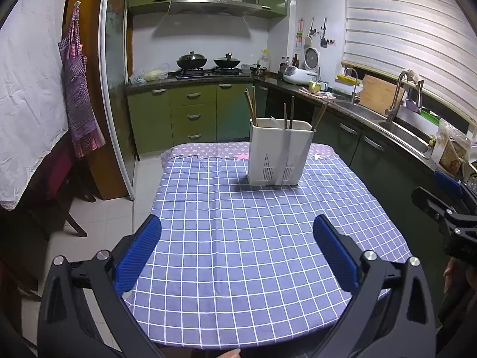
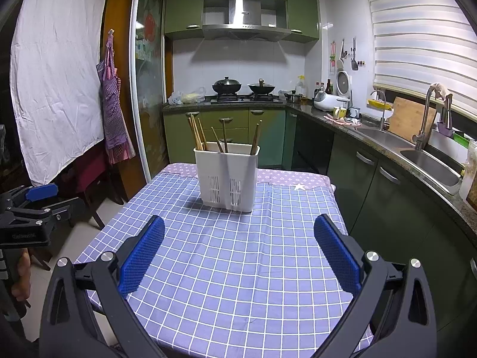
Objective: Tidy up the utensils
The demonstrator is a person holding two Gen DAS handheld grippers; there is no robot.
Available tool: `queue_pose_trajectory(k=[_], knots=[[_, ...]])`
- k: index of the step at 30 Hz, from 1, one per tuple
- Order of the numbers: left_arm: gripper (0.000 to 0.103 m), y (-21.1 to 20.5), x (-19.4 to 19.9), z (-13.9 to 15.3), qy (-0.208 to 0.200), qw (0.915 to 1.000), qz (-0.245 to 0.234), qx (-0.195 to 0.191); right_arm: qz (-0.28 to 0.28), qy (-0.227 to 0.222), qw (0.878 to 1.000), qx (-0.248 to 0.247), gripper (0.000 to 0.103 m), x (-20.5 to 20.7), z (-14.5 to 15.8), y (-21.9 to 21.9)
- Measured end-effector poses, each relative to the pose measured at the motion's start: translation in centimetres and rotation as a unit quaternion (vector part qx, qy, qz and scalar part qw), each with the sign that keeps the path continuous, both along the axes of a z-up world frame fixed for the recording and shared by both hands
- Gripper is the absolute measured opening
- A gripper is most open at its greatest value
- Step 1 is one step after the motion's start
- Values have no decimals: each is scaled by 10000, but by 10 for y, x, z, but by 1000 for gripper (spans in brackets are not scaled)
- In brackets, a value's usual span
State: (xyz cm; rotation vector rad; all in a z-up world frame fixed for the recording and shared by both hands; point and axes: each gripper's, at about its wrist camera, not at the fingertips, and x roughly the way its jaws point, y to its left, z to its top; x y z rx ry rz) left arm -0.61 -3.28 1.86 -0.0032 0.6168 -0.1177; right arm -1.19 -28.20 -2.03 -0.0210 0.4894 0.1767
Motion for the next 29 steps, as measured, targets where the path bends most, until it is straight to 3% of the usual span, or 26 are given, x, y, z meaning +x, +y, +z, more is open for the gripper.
queue_pose_trajectory(k=[10, 18, 29], knots=[[97, -2, 5, -1, 92, 9997, -221, -103, 16, 58, 10000, -37, 99, 3, -1, 2], [97, 1, 5, 3, -90, 9977, -552, -395, 26, 107, 9999, -59, 99, 4, -5, 2], [97, 5, 49, -25, 308, 9995, 25, 20, 13, 344, 9994, -87, 99, 25, -18, -1]])
